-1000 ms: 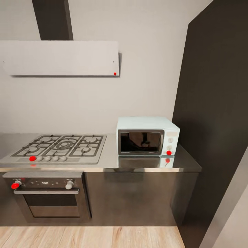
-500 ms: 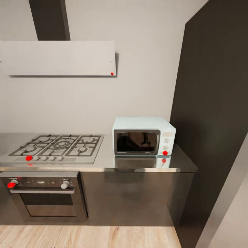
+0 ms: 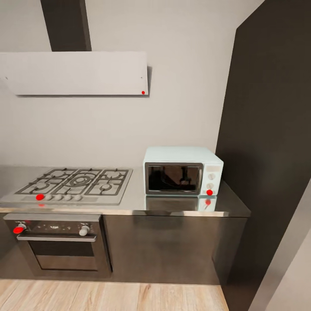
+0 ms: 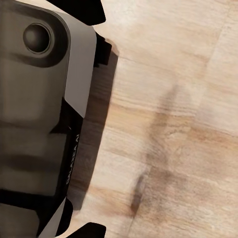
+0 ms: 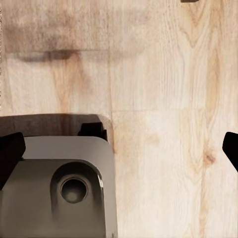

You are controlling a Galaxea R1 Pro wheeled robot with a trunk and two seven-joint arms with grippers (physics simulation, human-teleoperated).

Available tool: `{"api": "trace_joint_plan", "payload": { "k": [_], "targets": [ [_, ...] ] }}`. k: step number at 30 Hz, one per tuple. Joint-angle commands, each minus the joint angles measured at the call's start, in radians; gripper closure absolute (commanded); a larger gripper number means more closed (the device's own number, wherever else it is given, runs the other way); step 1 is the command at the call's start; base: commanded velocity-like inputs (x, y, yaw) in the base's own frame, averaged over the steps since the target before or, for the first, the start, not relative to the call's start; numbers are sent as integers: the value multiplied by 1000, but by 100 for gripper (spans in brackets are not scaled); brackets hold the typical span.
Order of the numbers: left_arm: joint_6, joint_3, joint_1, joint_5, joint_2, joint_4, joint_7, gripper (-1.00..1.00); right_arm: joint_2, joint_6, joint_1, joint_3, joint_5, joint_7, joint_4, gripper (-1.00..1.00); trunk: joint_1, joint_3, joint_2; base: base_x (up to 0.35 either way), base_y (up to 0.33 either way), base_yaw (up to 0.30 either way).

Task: In the kitchen, take the popcorn bag from the countertop, put it into the microwave, and heat it until the popcorn is cooked so the cooked popcorn ends up inside the bag.

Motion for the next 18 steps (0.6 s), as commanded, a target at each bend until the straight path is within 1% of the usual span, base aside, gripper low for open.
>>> {"api": "trace_joint_plan", "payload": {
  "k": [1, 5, 9, 12, 13, 14, 15, 16, 18],
  "targets": [
    [-4, -8, -1, 10, 0, 2, -4, -100, 2, -6, -1, -6, 2, 4, 3, -100, 0, -1, -1, 0, 0, 0],
    [-5, -9, -1, 10, 0, 2, -4, -100, 10, 0, -1, -8, 3, 5, 3, -100, 0, -1, -1, 0, 0, 0],
    [-6, -9, -1, 10, -1, 2, -4, -100, 29, -4, -2, -11, 6, 5, 1, -100, 0, -1, -1, 0, 0, 0],
    [-6, -10, -1, 10, -5, 2, -4, -100, 37, 0, -2, -12, 7, 11, -22, -100, 0, -1, -1, 0, 0, 0],
    [-7, -10, -1, 8, -6, 2, -4, -100, 43, 2, -2, -12, 8, 13, -45, -100, 0, -1, -1, 0, 0, 0],
    [-7, -10, -1, 7, -7, 2, -4, -100, 55, 6, -2, -10, 10, 15, -95, -100, 0, -1, -1, 0, 0, 0],
    [-7, -10, -1, 7, -7, 1, -4, -100, 60, 12, -2, -10, 11, 16, -134, -100, 0, -1, -1, 0, 0, 0],
    [-7, -10, -1, 6, -7, 2, -4, -100, 66, 53, -2, -10, 11, 17, -215, -100, 0, -1, -1, 0, 0, 0],
    [-7, -10, -1, 6, -6, 1, -4, -100, 70, 136, -2, -9, 8, 18, -336, -100, 0, -1, -1, 0, 0, 0]
  ]
}}
